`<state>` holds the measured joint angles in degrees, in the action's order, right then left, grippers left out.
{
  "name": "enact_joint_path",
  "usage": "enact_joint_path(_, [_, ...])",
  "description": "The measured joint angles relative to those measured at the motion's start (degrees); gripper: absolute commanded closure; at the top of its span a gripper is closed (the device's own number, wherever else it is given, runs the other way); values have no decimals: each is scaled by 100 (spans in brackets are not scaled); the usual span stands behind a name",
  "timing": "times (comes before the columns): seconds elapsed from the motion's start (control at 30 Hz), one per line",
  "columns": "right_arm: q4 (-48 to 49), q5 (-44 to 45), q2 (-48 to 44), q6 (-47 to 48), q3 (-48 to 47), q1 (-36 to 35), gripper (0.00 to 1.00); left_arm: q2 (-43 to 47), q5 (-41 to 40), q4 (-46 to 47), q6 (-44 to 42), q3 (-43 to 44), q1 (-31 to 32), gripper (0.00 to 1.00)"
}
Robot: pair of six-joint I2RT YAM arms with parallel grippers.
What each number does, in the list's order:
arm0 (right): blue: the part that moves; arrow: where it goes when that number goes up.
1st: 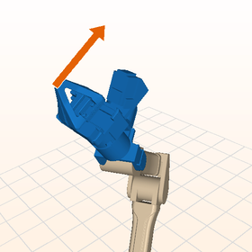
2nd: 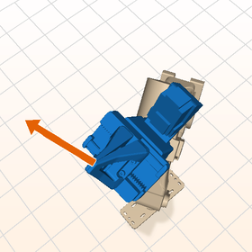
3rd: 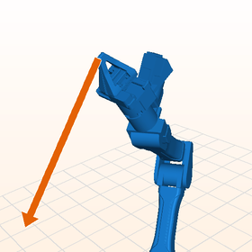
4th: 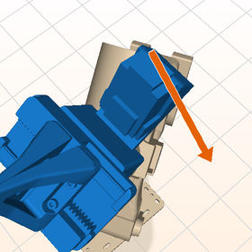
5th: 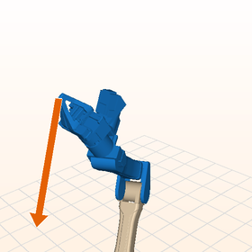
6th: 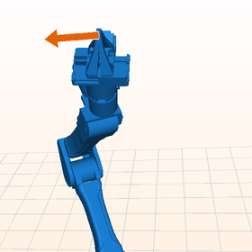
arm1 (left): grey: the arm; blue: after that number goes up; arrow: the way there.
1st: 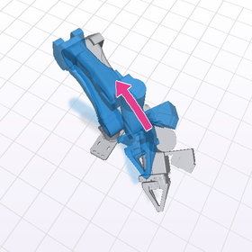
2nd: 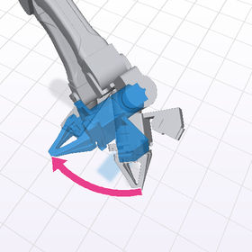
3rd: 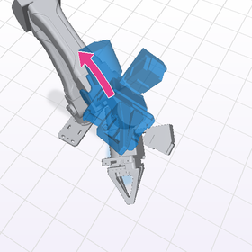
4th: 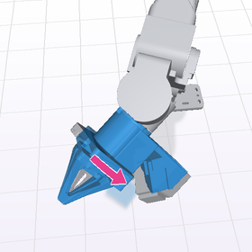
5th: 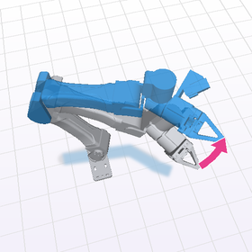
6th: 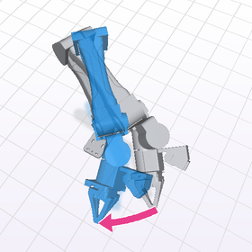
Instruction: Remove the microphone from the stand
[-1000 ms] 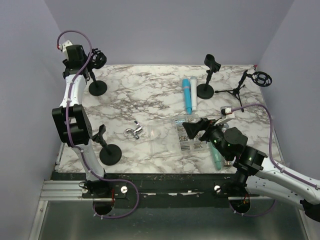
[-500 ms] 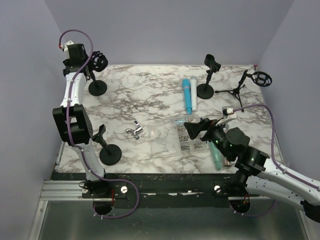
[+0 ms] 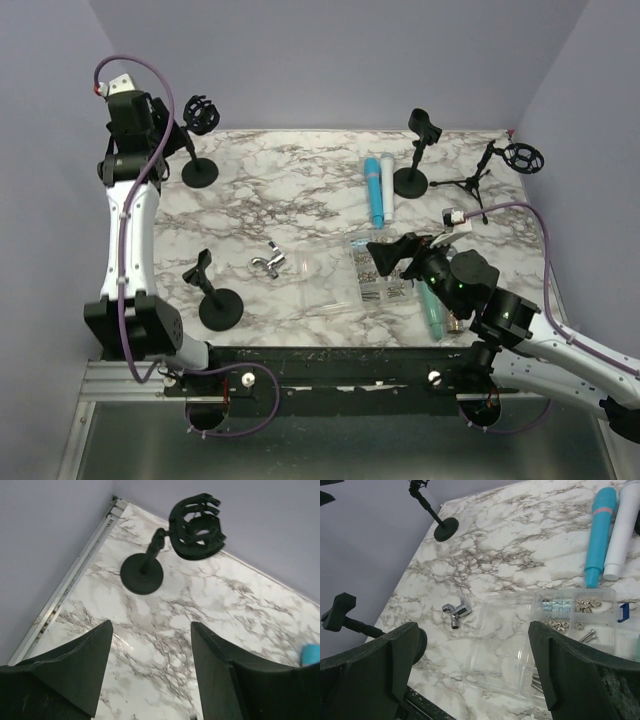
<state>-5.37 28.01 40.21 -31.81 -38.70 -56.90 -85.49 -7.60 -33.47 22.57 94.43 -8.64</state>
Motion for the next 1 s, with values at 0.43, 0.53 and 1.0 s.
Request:
enact_joint_path(0.43, [-1137,127,-125,-7,-566,0,0,4059,2306,846,369,-2933,540,28])
enact_joint_path(0.53, [-1480,249,-203,-24,-691,2,0,4903,3062,1204,496,-3451,581,25])
enact_joint_path(1.0, [-2518,785,-640,-127,-1320,2,0,6677,4889,2306,756,-4391,717,25])
